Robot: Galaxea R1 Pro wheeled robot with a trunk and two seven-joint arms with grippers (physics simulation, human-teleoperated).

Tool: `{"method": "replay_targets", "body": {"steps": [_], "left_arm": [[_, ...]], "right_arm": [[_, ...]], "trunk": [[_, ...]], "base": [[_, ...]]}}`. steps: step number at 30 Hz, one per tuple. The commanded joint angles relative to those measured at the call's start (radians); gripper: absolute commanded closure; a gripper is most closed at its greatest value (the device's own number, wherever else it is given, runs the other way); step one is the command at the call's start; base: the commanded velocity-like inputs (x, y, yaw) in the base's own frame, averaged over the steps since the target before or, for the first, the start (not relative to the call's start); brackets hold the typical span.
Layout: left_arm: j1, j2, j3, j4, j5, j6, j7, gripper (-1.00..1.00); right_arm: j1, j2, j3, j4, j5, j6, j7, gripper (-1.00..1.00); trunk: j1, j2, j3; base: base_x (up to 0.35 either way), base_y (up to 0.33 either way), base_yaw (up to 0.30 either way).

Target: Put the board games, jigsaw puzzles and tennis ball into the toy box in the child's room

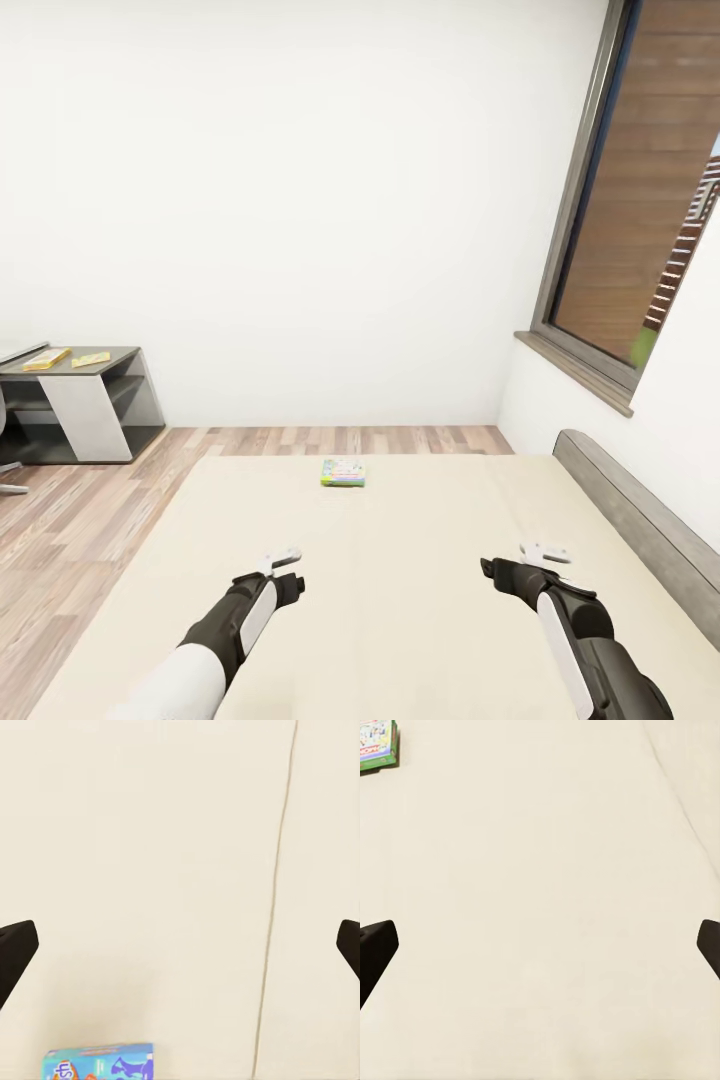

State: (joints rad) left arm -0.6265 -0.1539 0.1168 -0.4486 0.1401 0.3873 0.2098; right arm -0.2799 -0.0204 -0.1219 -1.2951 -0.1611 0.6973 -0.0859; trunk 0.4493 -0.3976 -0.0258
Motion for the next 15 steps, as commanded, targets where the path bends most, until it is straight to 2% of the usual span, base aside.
{"method": "replay_targets", "body": {"steps": [1,15], "left_arm": [[-0.001,0.000,0.002,-0.001,0.012,0.004,0.008,-1.00],[-0.003,0.005,0.002,0.004,0.010,0.005,0.011,-1.00]], "right_arm": [[-0.001,0.000,0.001,-0.001,-0.011,0.004,-0.009,-1.00],[-0.001,0.001,0.001,0.001,-0.012,0.016,-0.009,-1.00]], "trunk": [[0.001,-0.002,-0.003],[0.001,-0.002,-0.022]], "base": [[0.000,0.000,0.000],[0.000,0.000,0.000]]}}
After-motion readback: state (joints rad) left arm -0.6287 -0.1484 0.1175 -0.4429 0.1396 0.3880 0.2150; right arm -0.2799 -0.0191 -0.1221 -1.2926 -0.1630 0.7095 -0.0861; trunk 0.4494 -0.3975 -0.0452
